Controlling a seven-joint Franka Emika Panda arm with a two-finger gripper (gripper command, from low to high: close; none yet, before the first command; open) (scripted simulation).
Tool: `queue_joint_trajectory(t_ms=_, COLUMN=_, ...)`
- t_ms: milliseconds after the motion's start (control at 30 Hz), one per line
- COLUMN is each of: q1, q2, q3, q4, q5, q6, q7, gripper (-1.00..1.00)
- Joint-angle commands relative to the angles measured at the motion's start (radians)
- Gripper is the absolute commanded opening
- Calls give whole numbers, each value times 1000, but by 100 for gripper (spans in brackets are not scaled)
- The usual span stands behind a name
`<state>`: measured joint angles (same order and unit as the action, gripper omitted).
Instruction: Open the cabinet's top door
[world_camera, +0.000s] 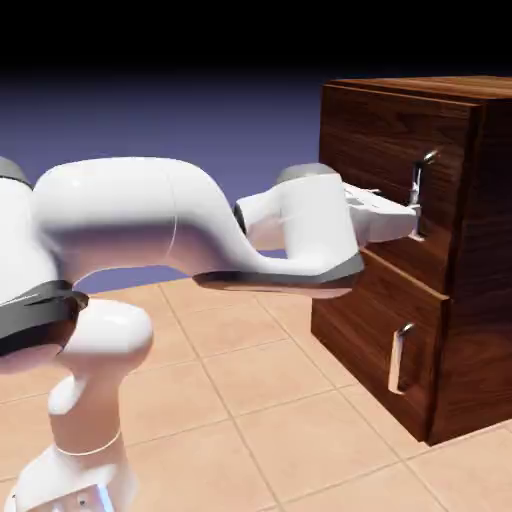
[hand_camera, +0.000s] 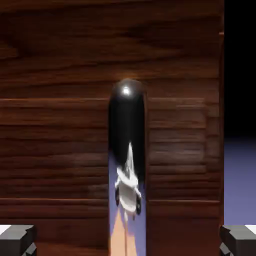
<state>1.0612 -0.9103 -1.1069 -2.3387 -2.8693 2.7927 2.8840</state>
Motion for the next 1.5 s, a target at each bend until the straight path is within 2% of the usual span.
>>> queue_joint_trajectory(t_ms=0, q1=34, q2=11, q3=-22, q4=26, q5=-4, q6=-3, q7=3, gripper=0)
queue_joint_trajectory(t_ms=133, q1=148, q2=49, q3=-98, q4=112, q5=-18, q6=-12, q7=13, gripper=0)
queue_joint_trajectory(t_ms=167, q1=148, q2=49, q3=-98, q4=112, q5=-18, q6=-12, q7=13, gripper=-100)
queue_joint_trajectory(t_ms=767, q1=-453, q2=67, q3=470, q4=-306, q5=358, q6=-268, q7=13, gripper=-100)
queue_joint_trajectory(t_ms=1067, q1=-720, q2=15, q3=796, q4=-432, q5=602, q6=-307, q7=11, gripper=-100)
queue_joint_trajectory(t_ms=1267, q1=-902, q2=-31, q3=1013, q4=-479, q5=763, q6=-274, q7=16, gripper=-100)
queue_joint_trajectory(t_ms=1467, q1=-930, q2=-136, q3=1170, q4=-550, q5=1020, q6=-355, q7=-100, gripper=-100)
